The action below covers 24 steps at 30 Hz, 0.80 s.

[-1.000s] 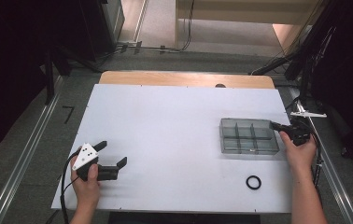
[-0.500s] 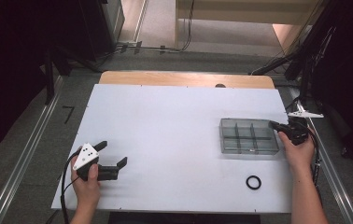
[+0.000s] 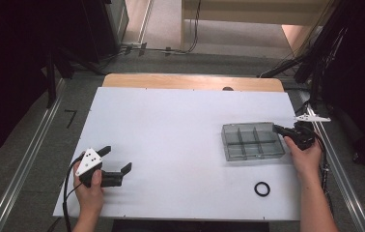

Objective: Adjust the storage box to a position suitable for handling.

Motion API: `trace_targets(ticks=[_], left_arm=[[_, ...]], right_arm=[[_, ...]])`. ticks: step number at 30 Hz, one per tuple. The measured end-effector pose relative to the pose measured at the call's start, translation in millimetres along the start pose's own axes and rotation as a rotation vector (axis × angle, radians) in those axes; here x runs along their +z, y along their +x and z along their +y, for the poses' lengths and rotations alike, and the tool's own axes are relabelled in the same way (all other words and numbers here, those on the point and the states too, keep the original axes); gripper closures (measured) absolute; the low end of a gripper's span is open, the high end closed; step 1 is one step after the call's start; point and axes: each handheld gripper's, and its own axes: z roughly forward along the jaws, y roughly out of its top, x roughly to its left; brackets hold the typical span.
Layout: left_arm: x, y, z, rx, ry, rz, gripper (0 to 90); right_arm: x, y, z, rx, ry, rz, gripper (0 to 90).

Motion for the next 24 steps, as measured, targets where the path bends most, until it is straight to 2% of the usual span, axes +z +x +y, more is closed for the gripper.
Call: trace_targets(ticks=[14,24], left_arm=[[0.0,-0.1,0.2,0.001,0.004,-0.001,0.0],[0.1,0.0,0.2,0.001,0.002,-0.003,0.0]], right_arm=[[8.0,13.3,2.6,-0.029,0.009,0.051,88.1],[14.1,26.7,5.8,-0.071,0.019,0.086,88.1]])
